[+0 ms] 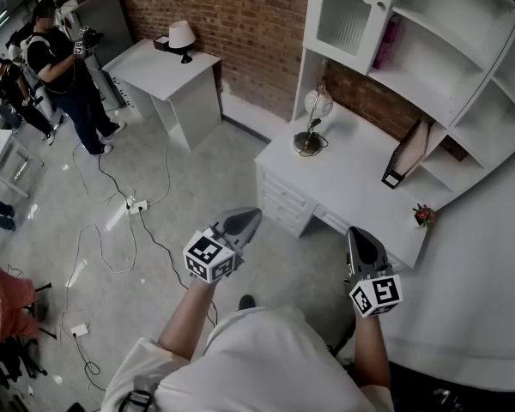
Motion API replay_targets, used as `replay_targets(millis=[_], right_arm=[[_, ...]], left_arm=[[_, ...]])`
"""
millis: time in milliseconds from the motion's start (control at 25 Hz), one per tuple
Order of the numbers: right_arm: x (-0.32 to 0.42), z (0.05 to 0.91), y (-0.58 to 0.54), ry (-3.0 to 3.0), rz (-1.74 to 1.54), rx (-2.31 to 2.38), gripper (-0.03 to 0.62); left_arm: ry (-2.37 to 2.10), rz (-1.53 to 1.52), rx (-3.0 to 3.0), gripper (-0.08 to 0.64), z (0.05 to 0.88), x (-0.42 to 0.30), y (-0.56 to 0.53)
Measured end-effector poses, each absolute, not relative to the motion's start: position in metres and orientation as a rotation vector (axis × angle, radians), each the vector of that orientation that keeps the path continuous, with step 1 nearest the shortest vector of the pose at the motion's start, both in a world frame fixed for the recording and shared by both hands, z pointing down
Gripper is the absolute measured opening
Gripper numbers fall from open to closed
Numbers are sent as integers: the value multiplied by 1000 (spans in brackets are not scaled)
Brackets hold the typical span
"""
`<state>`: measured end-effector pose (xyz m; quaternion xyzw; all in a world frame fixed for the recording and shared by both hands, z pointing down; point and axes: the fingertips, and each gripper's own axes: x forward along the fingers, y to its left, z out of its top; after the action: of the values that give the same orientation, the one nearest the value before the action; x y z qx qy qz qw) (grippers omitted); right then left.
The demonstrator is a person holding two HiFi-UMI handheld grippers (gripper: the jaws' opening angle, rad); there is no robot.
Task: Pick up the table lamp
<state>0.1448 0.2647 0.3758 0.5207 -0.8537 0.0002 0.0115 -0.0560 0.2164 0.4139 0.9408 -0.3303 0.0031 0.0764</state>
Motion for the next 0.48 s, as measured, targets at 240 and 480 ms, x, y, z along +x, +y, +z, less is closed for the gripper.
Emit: replay_targets(millis=[240, 480], right_arm=[[139, 378, 265, -2679, 14, 1613, 46], [133, 382, 266, -2678, -7, 1578, 83]], left_arm=[[-1000, 7, 2801, 26, 418, -58, 214], [-984, 9, 2794, 61, 423, -58, 215]])
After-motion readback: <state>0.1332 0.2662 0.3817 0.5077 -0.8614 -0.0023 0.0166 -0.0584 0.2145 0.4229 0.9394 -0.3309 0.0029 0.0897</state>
